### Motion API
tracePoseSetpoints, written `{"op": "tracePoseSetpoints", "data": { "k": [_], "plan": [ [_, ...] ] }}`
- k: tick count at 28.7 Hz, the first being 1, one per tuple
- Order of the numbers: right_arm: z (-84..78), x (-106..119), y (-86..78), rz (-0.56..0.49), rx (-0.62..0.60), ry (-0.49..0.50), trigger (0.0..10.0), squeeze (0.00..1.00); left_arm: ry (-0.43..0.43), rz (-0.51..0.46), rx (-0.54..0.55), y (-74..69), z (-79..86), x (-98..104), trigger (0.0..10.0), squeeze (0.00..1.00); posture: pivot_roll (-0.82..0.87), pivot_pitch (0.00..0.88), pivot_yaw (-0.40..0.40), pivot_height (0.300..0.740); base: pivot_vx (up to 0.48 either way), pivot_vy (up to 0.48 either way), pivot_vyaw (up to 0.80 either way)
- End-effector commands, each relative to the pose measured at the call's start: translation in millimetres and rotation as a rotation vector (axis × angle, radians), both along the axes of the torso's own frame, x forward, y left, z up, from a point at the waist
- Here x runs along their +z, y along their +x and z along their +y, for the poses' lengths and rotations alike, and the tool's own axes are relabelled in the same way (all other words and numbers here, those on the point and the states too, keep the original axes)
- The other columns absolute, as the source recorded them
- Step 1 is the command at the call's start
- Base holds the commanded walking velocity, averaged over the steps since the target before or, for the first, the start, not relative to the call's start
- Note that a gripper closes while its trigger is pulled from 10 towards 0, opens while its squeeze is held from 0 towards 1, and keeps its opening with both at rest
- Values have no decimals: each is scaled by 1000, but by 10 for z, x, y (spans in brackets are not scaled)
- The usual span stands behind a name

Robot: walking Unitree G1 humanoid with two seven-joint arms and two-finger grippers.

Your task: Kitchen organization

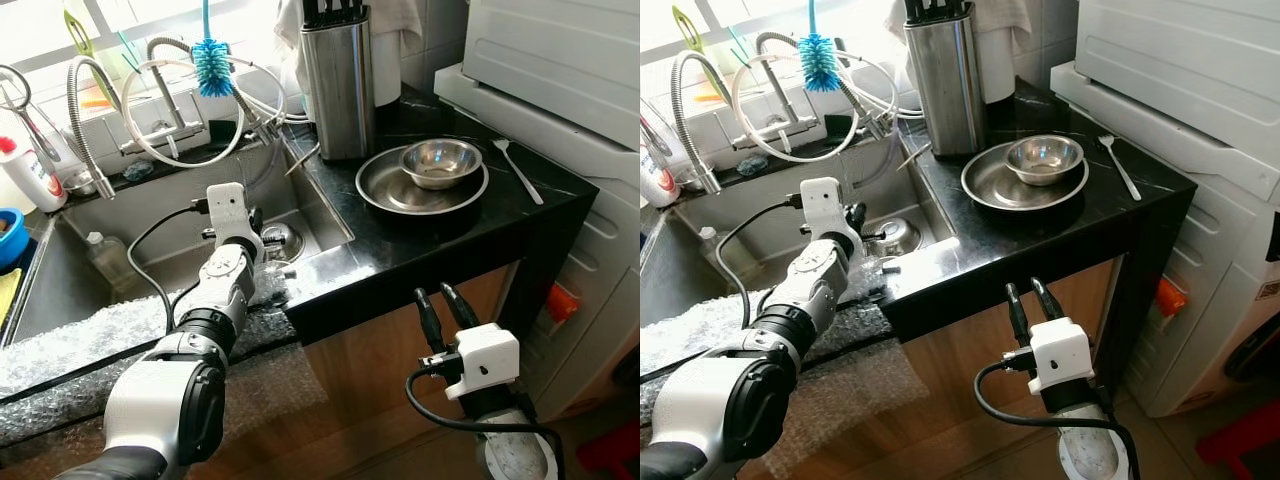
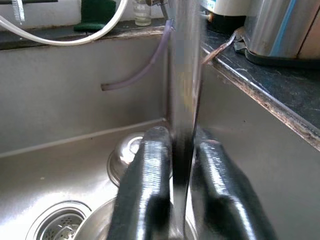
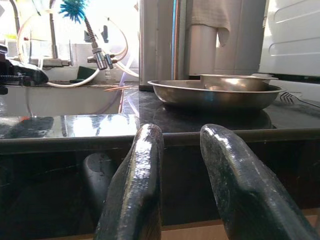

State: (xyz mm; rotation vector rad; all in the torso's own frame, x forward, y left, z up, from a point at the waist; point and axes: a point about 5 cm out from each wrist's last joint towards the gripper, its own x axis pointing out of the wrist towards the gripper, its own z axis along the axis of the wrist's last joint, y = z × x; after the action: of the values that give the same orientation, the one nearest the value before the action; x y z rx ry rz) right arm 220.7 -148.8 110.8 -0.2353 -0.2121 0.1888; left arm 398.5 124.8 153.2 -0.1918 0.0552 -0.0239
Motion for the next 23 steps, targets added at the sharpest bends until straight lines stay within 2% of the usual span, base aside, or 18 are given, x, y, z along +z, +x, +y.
{"op": "tracePoseSetpoints", "data": {
  "k": [1,6,10,11,12,16,17,19,21,23],
  "plan": [
    [42,-2,16,-3,9,8,10000,0,18,-17,22,24,73,56,10000,1000,-204,0,209,740,0,0,0],
    [54,3,36,-7,13,6,10000,0,3,-40,43,38,110,102,10000,1000,-199,0,207,740,0,0,0],
    [66,13,58,-10,17,4,10000,0,-29,-110,60,66,147,238,10000,1000,-197,0,205,740,0,0,0],
    [65,21,65,-11,16,2,10000,0,-31,-141,51,73,147,291,10000,0,-196,0,203,740,0,0,0],
    [64,26,69,-12,16,0,10000,0,-31,-162,45,78,147,327,10000,0,-194,0,202,740,0,0,0],
    [35,72,117,-23,5,14,10000,0,33,-344,33,84,241,633,10000,0,-185,0,199,740,0,0,0],
    [32,92,140,-29,3,13,10000,0,48,-406,44,67,338,729,10000,0,-183,0,199,740,0,0,0],
    [27,114,159,-35,-1,21,10000,0,61,-453,53,42,426,786,10000,0,-182,0,199,740,0,0,0],
    [28,143,178,-44,1,20,10000,0,95,-490,74,-4,561,809,10000,0,-178,0,200,740,0,0,0],
    [38,179,199,-54,4,26,10000,0,142,-517,94,-85,763,791,10000,0,-177,0,202,740,0,0,0]
  ]
}}
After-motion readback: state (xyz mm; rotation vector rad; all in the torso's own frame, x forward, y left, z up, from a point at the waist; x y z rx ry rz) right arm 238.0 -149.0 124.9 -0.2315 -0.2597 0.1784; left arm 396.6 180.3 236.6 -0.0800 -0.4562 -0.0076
